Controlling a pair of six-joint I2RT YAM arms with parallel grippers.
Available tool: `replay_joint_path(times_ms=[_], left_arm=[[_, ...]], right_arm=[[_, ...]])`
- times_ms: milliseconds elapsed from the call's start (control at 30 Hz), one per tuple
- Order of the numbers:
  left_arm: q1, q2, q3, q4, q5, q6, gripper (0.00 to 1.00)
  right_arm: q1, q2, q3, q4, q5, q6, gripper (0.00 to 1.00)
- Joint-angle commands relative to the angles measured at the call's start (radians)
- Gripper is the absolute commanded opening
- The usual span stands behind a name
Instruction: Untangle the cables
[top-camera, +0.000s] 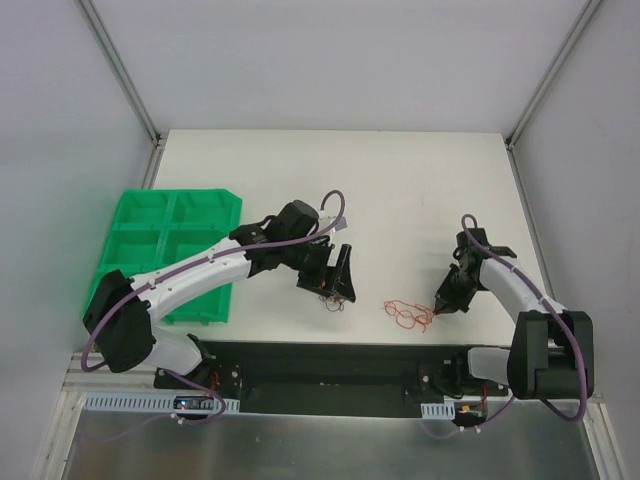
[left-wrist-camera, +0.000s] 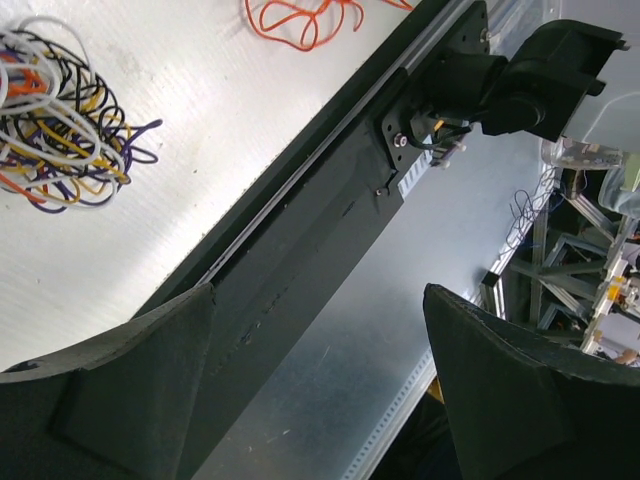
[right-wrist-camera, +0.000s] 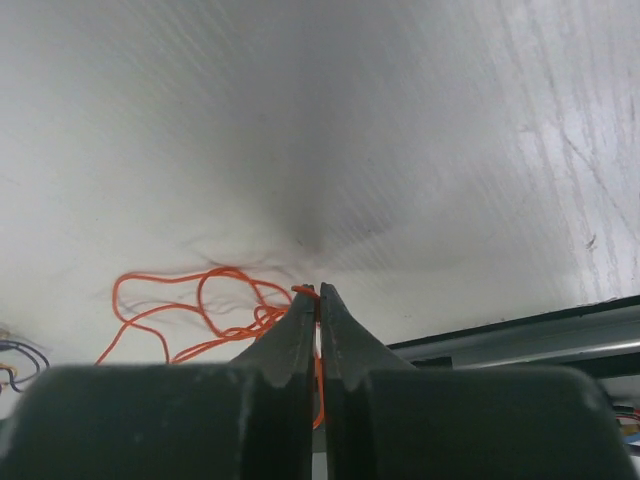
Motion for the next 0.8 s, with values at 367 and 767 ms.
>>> replay_joint_path(times_ms=[367,767], left_arm=[[-0.012,-0.052,0.269,0.048,-0.057,0.237,0.65],[-0.011,-0.072,0.293,0.109,-0.01,0.171,0.72]], right_arm=[[0.227,-0.333,0.413,-0.165,-0.204,0.017,0.0],[0.242,-0.321,0.703,-0.082,-0.526,-0.004,0.0]])
